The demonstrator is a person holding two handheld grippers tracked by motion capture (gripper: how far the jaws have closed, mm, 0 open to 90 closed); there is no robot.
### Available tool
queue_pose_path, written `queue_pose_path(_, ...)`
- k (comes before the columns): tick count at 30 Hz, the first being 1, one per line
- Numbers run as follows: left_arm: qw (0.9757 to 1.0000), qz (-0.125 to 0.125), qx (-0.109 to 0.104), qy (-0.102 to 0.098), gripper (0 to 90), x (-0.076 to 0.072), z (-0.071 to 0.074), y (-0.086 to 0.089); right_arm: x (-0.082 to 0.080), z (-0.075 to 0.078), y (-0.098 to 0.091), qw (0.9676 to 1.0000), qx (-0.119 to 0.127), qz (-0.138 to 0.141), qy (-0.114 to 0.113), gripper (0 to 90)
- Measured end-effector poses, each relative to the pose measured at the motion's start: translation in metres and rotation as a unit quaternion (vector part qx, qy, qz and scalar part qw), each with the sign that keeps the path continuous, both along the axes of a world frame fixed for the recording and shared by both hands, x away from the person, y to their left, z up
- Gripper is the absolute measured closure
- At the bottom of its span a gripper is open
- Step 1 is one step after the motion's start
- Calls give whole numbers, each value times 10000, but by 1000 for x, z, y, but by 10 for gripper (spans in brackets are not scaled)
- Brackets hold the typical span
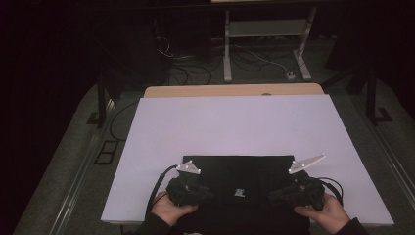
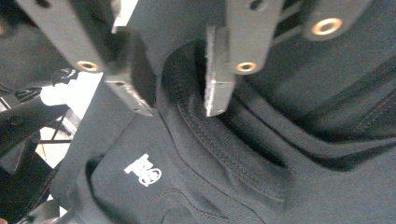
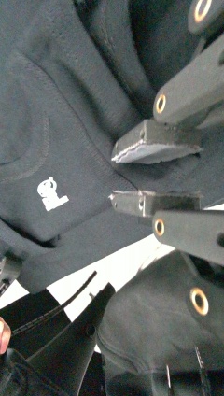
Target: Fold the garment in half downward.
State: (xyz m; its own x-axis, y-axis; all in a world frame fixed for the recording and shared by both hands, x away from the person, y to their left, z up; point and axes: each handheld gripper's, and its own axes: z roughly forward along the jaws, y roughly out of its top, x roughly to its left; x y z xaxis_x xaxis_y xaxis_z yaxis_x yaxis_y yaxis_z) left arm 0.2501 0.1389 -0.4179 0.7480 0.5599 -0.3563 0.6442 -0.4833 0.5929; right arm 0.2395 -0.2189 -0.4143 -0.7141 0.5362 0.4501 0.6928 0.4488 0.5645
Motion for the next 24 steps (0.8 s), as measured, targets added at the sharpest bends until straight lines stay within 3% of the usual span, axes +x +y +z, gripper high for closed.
queue_pose_path(6, 9990, 64, 192, -390, 387, -5, 8, 0, -5, 6, -2, 9996, -92, -47, -265, 557)
queue_pose_path(10, 9992, 23, 25, -399, 333, -3, 14, 3, -5, 11, -3, 9992, -147, -123, -362, 431)
queue_pose_path(20, 9994, -191, -5, -298, 161, 10, 21, 7, 1, 21, -7, 9976, -293, -407, -484, 157)
queue_pose_path(24, 9993, -250, -14, -272, 104, 17, 23, 11, 7, 27, -12, 9968, -271, -518, -545, 129)
